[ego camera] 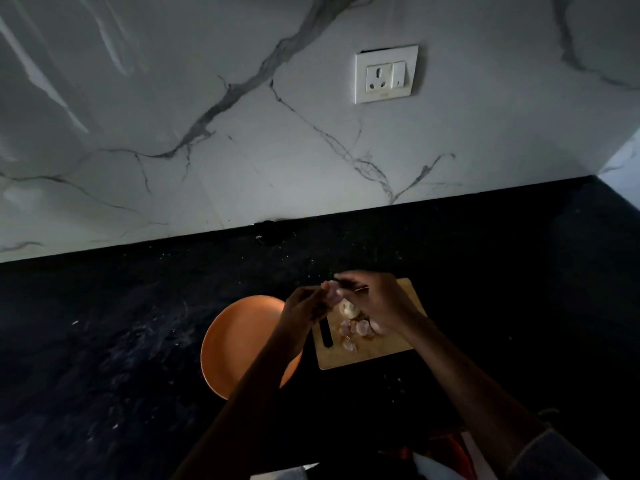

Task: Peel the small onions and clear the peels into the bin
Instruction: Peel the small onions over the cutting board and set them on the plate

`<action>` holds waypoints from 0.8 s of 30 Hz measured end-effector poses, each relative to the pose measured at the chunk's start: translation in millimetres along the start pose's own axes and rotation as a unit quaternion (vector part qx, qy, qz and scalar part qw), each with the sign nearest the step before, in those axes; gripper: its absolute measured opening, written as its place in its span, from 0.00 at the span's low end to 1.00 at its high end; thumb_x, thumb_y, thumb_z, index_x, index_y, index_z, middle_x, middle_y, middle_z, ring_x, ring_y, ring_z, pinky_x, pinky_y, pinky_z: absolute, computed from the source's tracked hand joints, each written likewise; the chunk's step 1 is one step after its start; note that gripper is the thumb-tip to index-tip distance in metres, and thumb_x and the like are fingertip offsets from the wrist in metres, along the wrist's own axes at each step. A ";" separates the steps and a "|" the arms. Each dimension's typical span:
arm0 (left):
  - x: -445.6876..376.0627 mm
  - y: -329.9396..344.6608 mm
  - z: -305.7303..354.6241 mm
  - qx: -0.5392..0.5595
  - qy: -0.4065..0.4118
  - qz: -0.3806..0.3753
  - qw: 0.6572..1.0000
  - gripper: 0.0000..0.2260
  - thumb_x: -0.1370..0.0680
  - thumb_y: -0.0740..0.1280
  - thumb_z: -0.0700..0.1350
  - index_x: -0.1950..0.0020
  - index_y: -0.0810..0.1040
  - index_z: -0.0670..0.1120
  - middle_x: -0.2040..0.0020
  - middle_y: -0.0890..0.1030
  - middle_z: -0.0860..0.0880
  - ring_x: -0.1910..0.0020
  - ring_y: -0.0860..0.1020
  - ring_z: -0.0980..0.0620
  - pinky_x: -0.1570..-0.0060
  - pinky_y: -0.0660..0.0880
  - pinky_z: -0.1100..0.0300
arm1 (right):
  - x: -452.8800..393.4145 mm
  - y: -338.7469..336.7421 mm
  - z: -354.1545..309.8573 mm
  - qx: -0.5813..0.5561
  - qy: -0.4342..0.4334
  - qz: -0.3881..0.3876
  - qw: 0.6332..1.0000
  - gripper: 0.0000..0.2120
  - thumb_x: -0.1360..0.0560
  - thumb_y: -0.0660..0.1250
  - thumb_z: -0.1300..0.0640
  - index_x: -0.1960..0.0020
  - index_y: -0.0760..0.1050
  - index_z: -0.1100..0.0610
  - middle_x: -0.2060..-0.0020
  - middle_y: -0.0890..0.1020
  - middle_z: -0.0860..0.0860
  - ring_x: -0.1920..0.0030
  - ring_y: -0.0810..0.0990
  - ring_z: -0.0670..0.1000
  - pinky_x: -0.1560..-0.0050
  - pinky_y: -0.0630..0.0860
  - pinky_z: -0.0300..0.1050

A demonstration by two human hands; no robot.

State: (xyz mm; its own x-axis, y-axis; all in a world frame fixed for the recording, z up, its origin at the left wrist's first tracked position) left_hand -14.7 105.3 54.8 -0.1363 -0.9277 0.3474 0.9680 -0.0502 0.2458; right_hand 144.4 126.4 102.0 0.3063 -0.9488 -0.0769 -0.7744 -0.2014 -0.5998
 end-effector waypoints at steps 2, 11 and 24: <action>0.7 2.6 3.4 -0.016 0.002 -0.004 1.000 0.16 0.18 0.65 0.46 0.63 0.87 0.53 0.58 0.86 0.51 0.55 0.84 0.55 0.49 0.75 0.58 | -0.9 1.6 -0.2 0.007 -0.013 0.004 1.000 0.15 0.23 0.72 0.56 0.36 0.81 0.54 0.45 0.85 0.47 0.49 0.81 0.36 0.52 0.75 0.25; 1.0 -0.7 11.4 -0.104 0.090 0.012 0.990 0.25 0.24 0.69 0.63 0.52 0.85 0.40 0.58 0.82 0.40 0.58 0.77 0.48 0.54 0.70 0.52 | -0.4 13.6 -0.7 0.023 0.009 0.064 0.998 0.10 0.24 0.73 0.56 0.44 0.82 0.55 0.51 0.86 0.48 0.54 0.83 0.41 0.55 0.80 0.33; -0.2 -4.7 7.5 -0.050 0.067 -0.008 0.996 0.14 0.22 0.69 0.50 0.42 0.81 0.43 0.46 0.84 0.41 0.47 0.81 0.47 0.48 0.76 0.53 | -1.2 -0.6 8.5 -0.060 0.076 0.133 0.986 0.08 0.27 0.73 0.63 0.51 0.83 0.53 0.57 0.86 0.44 0.55 0.83 0.39 0.54 0.82 0.39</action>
State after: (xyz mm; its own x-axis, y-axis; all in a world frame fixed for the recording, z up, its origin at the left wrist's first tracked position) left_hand -20.8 108.5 60.4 -0.1291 -0.9674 0.2180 0.9829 -0.0958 0.1570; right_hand 149.3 129.7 95.7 0.0027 -0.9957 -0.0929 -0.8786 0.0420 -0.4757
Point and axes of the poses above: each hand's wrist, its own x-axis away from the middle knuckle, its own y-axis out of the palm, z = x × y, the point moved 5 cm from there along -x, towards the middle knuckle
